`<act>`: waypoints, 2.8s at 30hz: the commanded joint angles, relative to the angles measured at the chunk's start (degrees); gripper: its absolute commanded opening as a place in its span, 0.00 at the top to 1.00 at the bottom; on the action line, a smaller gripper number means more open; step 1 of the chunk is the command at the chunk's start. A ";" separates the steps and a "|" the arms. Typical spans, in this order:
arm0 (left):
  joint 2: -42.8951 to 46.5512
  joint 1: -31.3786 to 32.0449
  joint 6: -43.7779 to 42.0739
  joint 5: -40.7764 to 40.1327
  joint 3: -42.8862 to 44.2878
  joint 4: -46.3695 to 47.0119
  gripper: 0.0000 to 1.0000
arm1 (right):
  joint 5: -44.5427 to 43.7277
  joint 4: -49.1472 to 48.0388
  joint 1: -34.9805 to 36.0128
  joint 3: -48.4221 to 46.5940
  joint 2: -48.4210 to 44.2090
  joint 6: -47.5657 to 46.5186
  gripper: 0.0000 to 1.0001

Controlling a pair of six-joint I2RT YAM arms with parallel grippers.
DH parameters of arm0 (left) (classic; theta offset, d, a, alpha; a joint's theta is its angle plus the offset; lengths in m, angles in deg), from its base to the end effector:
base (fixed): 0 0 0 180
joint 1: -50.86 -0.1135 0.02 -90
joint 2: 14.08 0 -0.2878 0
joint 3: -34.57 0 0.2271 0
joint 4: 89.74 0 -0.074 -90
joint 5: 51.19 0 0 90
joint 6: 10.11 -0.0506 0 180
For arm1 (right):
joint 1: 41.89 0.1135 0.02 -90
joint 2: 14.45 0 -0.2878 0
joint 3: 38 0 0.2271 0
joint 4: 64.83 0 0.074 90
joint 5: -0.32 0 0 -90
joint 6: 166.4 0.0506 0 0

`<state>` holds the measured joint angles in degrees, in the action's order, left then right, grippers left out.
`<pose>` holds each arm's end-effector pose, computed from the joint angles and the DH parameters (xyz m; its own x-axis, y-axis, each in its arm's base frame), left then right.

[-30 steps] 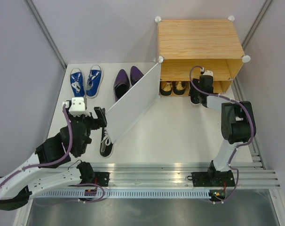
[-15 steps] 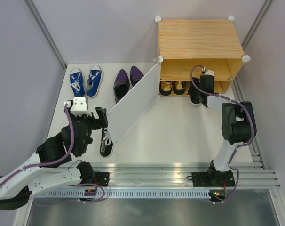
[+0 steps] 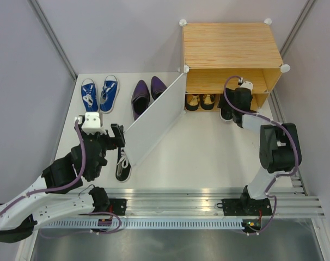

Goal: Place and organize the shoes in the shoe cabinet

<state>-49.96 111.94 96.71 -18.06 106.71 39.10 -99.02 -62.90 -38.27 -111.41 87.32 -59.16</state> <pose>0.0701 -0.0392 0.3904 -0.1442 -0.0660 -0.9873 0.0473 0.9962 -0.0735 0.3853 0.0161 0.2249 -0.4578 0.2641 -0.8489 0.2233 0.9584 0.1777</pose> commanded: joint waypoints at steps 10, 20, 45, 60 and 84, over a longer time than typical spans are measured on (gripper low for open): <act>2.65 -0.35 -0.82 1.31 -0.30 2.26 0.09 | 2.04 -0.06 -0.19 11.93 -20.20 6.05 0.08; 3.18 -0.35 -0.82 1.14 -0.30 2.35 0.09 | 8.64 0.91 -0.10 27.40 -35.15 10.10 0.86; 2.22 -0.35 -1.35 1.14 -0.30 2.35 0.09 | 3.28 0.02 -0.19 7.29 -5.90 6.06 0.91; 1.69 -0.35 -1.70 1.31 -0.30 2.35 0.09 | 2.14 2.75 -0.80 -3.35 2.37 3.77 0.92; 4.76 -0.35 -0.21 -1.23 -0.83 2.52 0.09 | 12.33 3.89 -0.98 9.21 -12.91 7.20 0.51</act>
<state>-47.42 111.94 96.71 -17.88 106.38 39.56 -90.02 -57.17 -39.28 -104.48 79.72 -53.00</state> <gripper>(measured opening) 0.913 0.480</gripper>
